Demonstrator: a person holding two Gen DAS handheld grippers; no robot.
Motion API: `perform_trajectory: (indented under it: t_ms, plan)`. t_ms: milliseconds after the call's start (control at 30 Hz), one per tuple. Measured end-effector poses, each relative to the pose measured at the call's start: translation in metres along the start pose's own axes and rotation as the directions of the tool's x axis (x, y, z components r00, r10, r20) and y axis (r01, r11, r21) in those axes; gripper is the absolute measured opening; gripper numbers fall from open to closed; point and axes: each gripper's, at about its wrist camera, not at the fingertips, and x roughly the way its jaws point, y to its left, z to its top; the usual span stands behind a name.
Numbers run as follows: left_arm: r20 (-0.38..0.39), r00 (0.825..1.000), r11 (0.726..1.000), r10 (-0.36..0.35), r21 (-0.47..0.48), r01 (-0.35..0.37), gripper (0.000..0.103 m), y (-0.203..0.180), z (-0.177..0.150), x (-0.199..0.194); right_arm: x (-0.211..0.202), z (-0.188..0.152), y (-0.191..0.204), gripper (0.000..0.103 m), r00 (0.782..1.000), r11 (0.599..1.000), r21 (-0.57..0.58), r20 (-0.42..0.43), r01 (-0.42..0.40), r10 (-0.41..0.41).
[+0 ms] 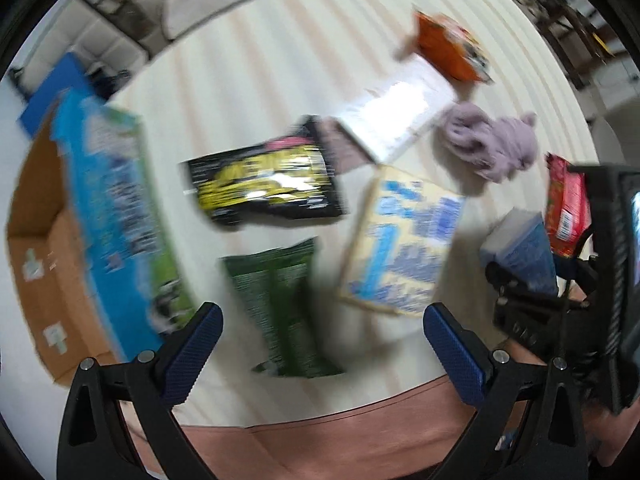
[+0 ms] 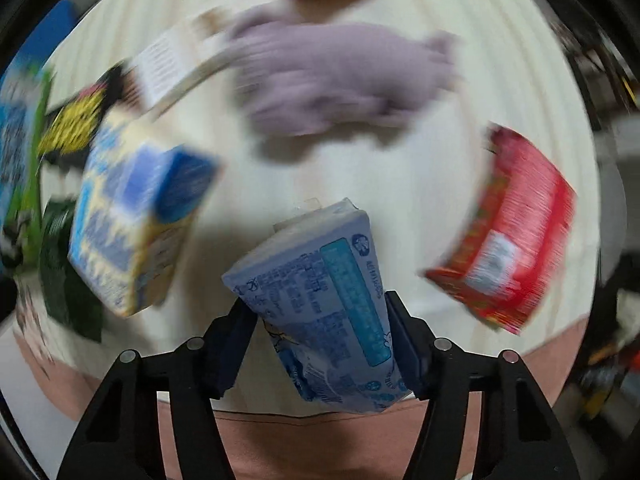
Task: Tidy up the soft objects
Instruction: 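Grasp the yellow tissue pack with the left tool while the right grasps the light-blue pack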
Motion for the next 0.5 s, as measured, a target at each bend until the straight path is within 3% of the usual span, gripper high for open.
perform_trajectory:
  t_ms: [67, 200, 267, 300, 400, 500]
  plan:
    - [-0.028, 0.999, 0.999, -0.018, 0.028, 0.018, 0.103, -0.012, 0.010, 0.011, 0.002, -0.004, -0.019, 0.065, 1.000, 0.998, 0.061, -0.010, -0.009, 0.010]
    - [-0.089, 0.996, 0.996, -0.029, 0.078, 0.036, 0.103, -0.035, 0.030, 0.042, 0.009, -0.014, -0.046, 0.069, 0.990, 0.983, 0.139, -0.047, -0.122, 0.129]
    - [-0.116, 0.993, 0.995, -0.026, 0.088, 0.037, 0.084, -0.042, 0.037, 0.056, 0.011, -0.017, -0.051, 0.071, 0.987, 0.979, 0.146, -0.051, -0.142, 0.150]
    - [-0.135, 0.991, 0.996, -0.023, 0.087, 0.035, 0.065, -0.043, 0.038, 0.062, 0.012, -0.018, -0.053, 0.071, 0.988, 0.980, 0.145, -0.051, -0.134, 0.143]
    - [-0.154, 0.988, 0.997, -0.030, 0.063, 0.040, 0.062, -0.043, 0.039, 0.073, 0.000, -0.017, -0.055, 0.071, 0.989, 0.983, 0.139, -0.070, -0.120, 0.130]
    - [-0.141, 0.989, 0.999, -0.033, 0.036, 0.039, 0.062, -0.041, 0.034, 0.072, 0.013, -0.017, -0.049, 0.070, 0.991, 0.987, 0.126, -0.082, -0.099, 0.110]
